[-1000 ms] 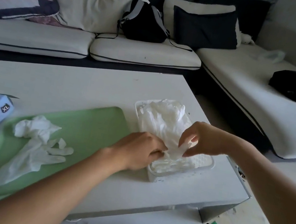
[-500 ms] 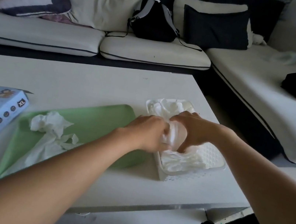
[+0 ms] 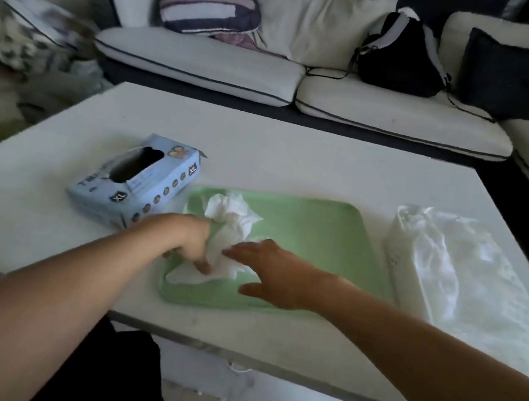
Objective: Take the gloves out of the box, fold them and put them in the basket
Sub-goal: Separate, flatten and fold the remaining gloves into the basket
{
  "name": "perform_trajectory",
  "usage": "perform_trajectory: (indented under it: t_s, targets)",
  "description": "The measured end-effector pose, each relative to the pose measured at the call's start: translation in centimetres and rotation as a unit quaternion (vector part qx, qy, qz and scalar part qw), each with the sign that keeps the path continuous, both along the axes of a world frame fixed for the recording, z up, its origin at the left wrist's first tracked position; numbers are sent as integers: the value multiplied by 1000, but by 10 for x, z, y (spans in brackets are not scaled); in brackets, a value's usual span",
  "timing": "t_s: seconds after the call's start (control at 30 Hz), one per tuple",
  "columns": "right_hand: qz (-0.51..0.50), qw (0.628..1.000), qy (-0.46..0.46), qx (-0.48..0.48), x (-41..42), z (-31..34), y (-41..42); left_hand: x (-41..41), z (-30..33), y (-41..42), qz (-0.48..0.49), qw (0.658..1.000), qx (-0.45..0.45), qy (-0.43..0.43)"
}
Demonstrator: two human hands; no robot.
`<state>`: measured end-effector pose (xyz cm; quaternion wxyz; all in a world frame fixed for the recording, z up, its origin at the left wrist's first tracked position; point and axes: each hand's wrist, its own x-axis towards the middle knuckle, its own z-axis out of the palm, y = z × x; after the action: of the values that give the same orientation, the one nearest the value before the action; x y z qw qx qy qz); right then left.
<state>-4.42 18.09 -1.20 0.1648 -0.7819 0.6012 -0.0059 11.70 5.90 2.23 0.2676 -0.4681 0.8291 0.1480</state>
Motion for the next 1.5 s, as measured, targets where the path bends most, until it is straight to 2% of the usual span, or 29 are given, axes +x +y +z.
perform_trajectory:
  t_s: [0.07, 0.13, 0.17, 0.23, 0.3, 0.33, 0.4, 0.47, 0.53, 0.6, 0.7, 0.87, 0.93, 1.0, 1.07, 1.1, 1.17, 1.23, 1.33, 1.43, 1.5]
  targets:
    - [2, 998, 51, -25, 5, -15, -7, 4, -13, -1, -34, 999, -25, 13]
    - [-14, 999, 29, -32, 6, -10, -10, 8, -14, -2, -55, 998, -4, 31]
    - [-14, 1000, 10, -8, 4, -1, -10, 10, -10, -3, -57, 996, 20, 60]
    - [-10, 996, -29, 87, -4, 22, -9, 12, -3, -7, -30, 980, 93, 171]
    - [-34, 988, -82, 130, -20, 46, -9, 10, 9, -5, 27, 925, 200, 322]
    - [-60, 986, -112, 106, -30, 57, -10, 7, 16, -2, 43, 892, 235, 384]
    - [-129, 977, -168, 27, -49, 71, -11, -2, 29, 3, 41, 850, 254, 460]
    - [-141, 949, -276, 50, -62, 81, -10, -14, 44, 8, 19, 823, 274, 497]
    - [-101, 911, -382, 119, -67, 83, -7, -22, 57, 10, -5, 799, 314, 514]
    - [-107, 896, -413, 124, -73, 88, -2, -31, 67, 13, -25, 787, 322, 526]
    - [-142, 901, -401, 77, -84, 98, 6, -42, 75, 13, -18, 800, 254, 544]
    - [-207, 866, -456, -1, -98, 100, 17, -53, 69, 2, 42, 836, 152, 526]
    - [-214, 851, -479, 4, -105, 99, 25, -62, 67, 2, 24, 846, 113, 521]
    - [-199, 839, -502, 58, -110, 100, 34, -71, 63, 4, 0, 832, 65, 551]
    - [-208, 812, -536, 93, -113, 102, 41, -79, 61, 9, -27, 810, 37, 585]
    - [-227, 810, -536, 77, -114, 102, 43, -84, 61, 11, -39, 802, 37, 595]
    - [-266, 835, -482, -7, -115, 100, 41, -90, 62, 17, -58, 793, 68, 603]
    - [-263, 847, -461, -30, -115, 96, 39, -92, 63, 24, -72, 783, 119, 607]
    - [-230, 840, -491, 12, -110, 96, 39, -95, 63, 33, -77, 767, 176, 612]
    - [-244, 816, -523, 9, -106, 98, 37, -95, 64, 36, -39, 763, 150, 627]
    - [-268, 803, -532, -1, -106, 99, 36, -94, 66, 35, 19, 747, 156, 645]
